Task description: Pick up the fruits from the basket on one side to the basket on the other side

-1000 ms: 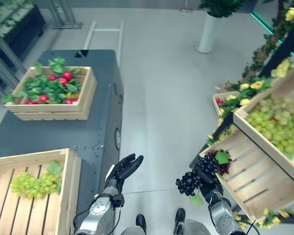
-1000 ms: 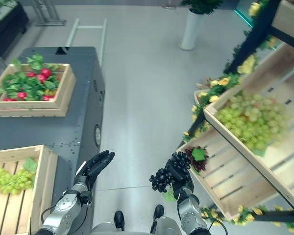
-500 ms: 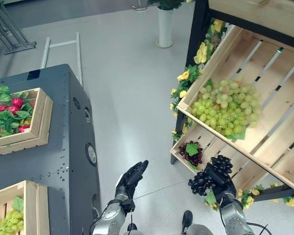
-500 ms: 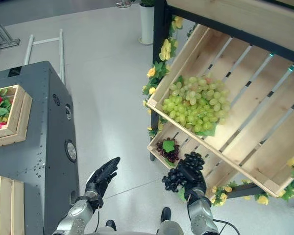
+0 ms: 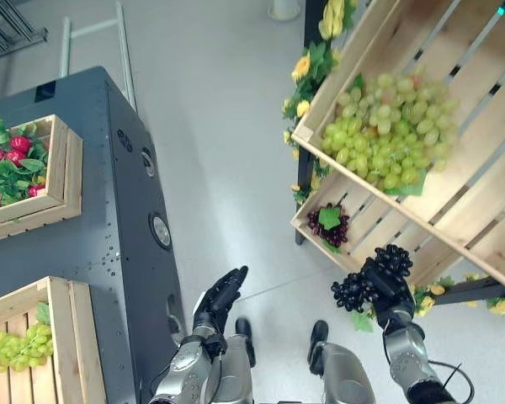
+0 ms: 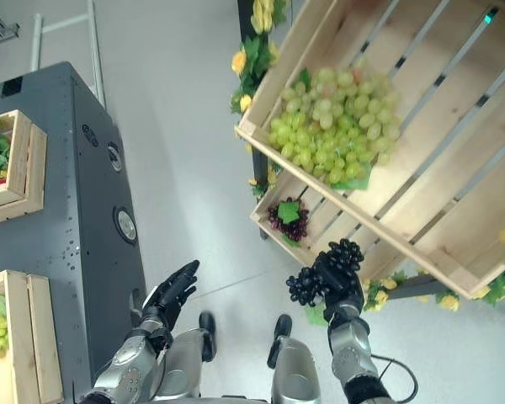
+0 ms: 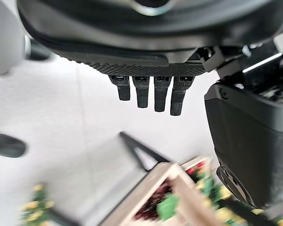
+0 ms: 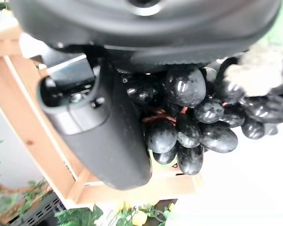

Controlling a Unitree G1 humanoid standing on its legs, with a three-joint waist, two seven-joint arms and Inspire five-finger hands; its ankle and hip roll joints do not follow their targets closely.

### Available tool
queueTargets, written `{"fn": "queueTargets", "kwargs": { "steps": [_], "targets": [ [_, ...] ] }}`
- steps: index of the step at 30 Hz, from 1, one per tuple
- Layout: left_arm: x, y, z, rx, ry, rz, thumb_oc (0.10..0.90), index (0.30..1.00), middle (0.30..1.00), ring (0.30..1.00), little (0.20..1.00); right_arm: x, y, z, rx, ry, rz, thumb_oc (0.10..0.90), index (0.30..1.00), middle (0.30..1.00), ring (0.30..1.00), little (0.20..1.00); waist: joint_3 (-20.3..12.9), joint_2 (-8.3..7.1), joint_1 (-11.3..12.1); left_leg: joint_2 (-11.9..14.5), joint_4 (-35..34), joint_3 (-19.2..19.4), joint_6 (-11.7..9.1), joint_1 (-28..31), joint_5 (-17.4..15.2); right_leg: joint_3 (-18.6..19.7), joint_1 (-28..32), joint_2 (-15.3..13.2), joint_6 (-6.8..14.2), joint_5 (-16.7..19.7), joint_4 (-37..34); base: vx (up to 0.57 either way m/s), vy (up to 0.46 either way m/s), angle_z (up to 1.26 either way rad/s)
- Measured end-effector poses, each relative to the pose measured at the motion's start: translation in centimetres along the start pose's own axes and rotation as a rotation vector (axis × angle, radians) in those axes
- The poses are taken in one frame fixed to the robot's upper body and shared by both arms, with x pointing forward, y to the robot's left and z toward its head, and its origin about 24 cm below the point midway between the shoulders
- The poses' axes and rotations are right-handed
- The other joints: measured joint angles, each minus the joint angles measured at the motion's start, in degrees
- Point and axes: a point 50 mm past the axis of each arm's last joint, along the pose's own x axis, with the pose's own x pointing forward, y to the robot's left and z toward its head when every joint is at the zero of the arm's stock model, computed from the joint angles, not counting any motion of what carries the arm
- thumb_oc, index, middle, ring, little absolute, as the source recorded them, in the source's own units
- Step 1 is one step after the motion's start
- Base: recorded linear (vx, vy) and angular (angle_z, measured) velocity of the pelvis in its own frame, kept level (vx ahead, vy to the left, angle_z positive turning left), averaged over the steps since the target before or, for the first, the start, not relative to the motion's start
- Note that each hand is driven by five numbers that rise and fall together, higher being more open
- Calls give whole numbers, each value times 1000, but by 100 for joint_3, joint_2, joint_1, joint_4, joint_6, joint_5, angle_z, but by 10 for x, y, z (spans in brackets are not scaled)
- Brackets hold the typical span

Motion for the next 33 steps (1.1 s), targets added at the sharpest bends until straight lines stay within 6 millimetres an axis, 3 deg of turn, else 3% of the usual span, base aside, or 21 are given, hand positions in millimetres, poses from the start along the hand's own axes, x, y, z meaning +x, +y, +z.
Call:
{"fn": "queueTargets", "kwargs": {
  "steps": [1,2,5,8,11,16,24,30,33],
  "targets": [
    [5,-5,9,12,-32,-18,800,900,900,900,900,4,6,8,-10,-23,34,400,300,300,300,300,21,65,-2,-56,-27,59,305,-83,-142,-19,-319,-10,0,-142,491,-105,92,-22],
    [14,-6,29,35,-95,-34,800,900,900,900,900,9,16,14,2,-54,71,400,300,300,300,300,235,-133,29,-194,101,9,477,-253,14,63,-664,-171,-43,-377,1114,-105,54,3],
    [29,-23,80,44,-247,-95,800,900,900,900,900,19,33,29,16,-104,124,400,300,300,300,300,486,-260,-23,-239,643,-166,499,-1029,3,35,-1256,-355,17,-876,1832,-55,70,70],
    [27,-26,92,17,-306,-99,800,900,900,900,900,30,59,43,33,-148,193,400,300,300,300,300,547,-255,93,-164,1341,-180,539,-1579,-234,53,-1724,-477,-28,-1198,2513,-26,86,31],
    [26,-23,90,19,-300,-88,800,900,900,900,900,38,80,62,42,-201,252,400,300,300,300,300,558,-243,142,-156,1795,-229,567,-1931,-402,61,-2042,-569,-50,-1377,2946,20,78,7],
    [21,-16,79,17,-263,-66,800,900,900,900,900,49,106,119,50,-350,328,400,300,300,300,300,561,-246,246,-147,2592,-361,596,-2588,-699,69,-2597,-716,-99,-1705,3696,34,53,9],
    [19,-23,84,44,-274,-117,800,900,900,900,900,55,112,202,-2,-544,249,400,300,300,300,300,564,-253,387,-158,3270,-664,573,-3448,-743,20,-3275,-733,-207,-1857,4355,27,-14,11],
    [17,-24,87,65,-276,-134,800,900,900,900,900,60,102,237,1,-615,71,400,300,300,300,300,566,-261,505,-150,3521,-857,569,-3807,-742,16,-3539,-628,-263,-1923,4571,-4,-51,11],
    [16,-21,89,83,-277,-133,800,900,900,900,900,60,97,253,-126,-670,-75,400,300,300,300,300,566,-263,544,-155,3567,-959,567,-3957,-729,-68,-3611,-603,-298,-1913,4582,-23,-15,6]
  ]
}}
